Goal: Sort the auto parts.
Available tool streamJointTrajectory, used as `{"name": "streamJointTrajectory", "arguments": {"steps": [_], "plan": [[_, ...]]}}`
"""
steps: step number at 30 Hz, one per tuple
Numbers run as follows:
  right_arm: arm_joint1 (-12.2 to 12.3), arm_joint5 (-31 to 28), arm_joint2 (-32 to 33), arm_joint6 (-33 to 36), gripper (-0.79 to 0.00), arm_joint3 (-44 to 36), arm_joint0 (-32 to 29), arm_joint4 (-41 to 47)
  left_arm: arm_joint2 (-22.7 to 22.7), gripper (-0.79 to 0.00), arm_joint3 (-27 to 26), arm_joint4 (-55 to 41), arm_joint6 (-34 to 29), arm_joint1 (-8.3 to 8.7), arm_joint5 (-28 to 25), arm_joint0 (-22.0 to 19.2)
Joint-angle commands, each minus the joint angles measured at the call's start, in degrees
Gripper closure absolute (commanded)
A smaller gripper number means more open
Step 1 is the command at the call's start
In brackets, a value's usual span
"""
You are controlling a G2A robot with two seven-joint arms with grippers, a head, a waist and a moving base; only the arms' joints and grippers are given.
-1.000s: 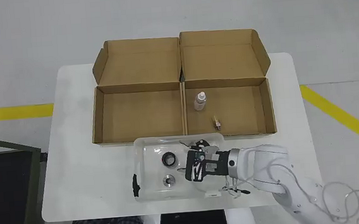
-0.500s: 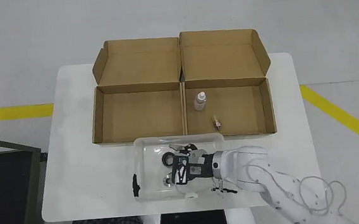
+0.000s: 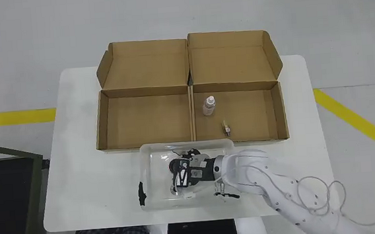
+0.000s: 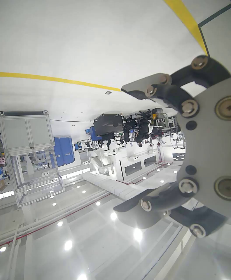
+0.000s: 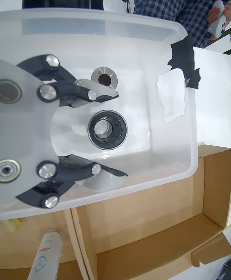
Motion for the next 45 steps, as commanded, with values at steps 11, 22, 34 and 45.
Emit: {"name": "streamJointTrajectory", "arguments": {"steps": [11, 22, 34, 45], "plan": [[-1.33, 0.91, -1.92, -2.27, -0.523, 4.96, 1.48, -0.69, 0.0, -0.785, 0.0, 0.0, 0.0, 0.0, 0.0, 0.0], [-2.24, 0.11, -2.43, -3.47, -0.332, 7.74, 2.42, 0.5, 0.0, -0.785, 0.0, 0.0, 0.0, 0.0, 0.0, 0.0], [-2.24, -3.58, -0.41, -5.84, 0.0, 7.29, 1.46, 6.2, 0.0, -0.785, 0.0, 0.0, 0.0, 0.0, 0.0, 0.0], [-0.95, -5.55, 5.75, -6.86, 0.0, 2.38, -1.62, 13.15, 0.0, -0.785, 0.0, 0.0, 0.0, 0.0, 0.0, 0.0]]}}
